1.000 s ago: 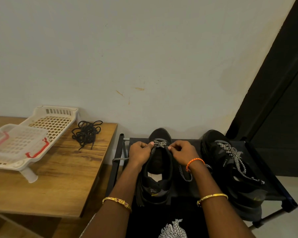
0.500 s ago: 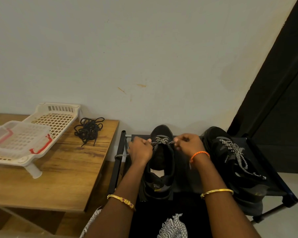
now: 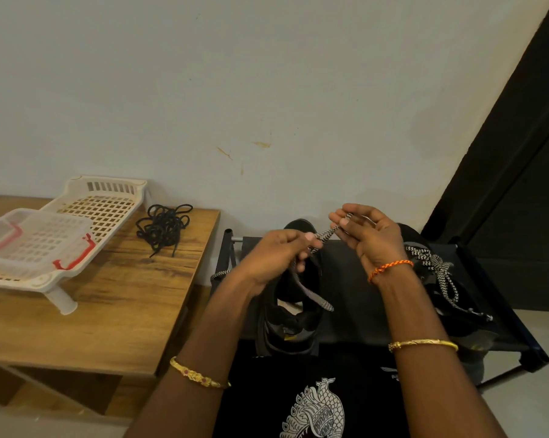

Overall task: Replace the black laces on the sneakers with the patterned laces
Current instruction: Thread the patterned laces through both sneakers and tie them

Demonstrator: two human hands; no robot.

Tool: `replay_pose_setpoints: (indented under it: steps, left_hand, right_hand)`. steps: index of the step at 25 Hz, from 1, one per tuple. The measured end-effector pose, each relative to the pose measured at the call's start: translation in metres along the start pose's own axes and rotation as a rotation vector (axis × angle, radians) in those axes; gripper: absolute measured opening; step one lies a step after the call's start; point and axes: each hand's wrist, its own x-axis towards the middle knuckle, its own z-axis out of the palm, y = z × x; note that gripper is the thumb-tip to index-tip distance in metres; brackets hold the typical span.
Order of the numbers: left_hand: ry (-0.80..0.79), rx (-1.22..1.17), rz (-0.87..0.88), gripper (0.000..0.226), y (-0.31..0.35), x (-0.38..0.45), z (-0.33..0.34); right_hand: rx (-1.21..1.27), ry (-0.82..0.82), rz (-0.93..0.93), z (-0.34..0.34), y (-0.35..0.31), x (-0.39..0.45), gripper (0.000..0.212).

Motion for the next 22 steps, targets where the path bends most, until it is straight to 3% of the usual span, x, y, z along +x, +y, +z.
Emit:
replay_pose_setpoints:
  steps: [5, 10, 16, 18, 20, 22]
  left_hand:
    - [0.163, 0.122, 0.018, 0.017, -0.012, 0.0, -0.044]
    - [0.577, 0.255, 0.047, 0.01, -0.024, 0.002, -0.059]
    - [0.459, 0.201, 0.073, 0.014, -0.02, 0.008, -0.043]
    - [0.476, 0.159, 0.14, 0.005, -0.016, 0.007, -0.036]
    - [0.397, 0.166, 0.163, 0.003, -0.014, 0.008, -0.027]
    - [0.343, 0.142, 0.136, 0.007, -0.015, 0.011, -0.021]
  right_hand:
    - [-0.156, 0.215, 0.016, -0.028, 0.011, 0.016, 0.022]
    - [-0.346, 0.288, 0.006, -0.033, 0.022, 0.024, 0.023]
    - [-1.026, 0.521, -0.151, -0.032, 0.027, 0.021, 0.024]
    - [-1.017, 0.418, -0.33, -0.019, 0.024, 0.014, 0.027]
    - [-0.93, 0.054, -0.452, -0.001, 0.024, 0.002, 0.031]
    - [-0.917, -0.302, -0.431, 0.016, 0.029, -0.011, 0.034]
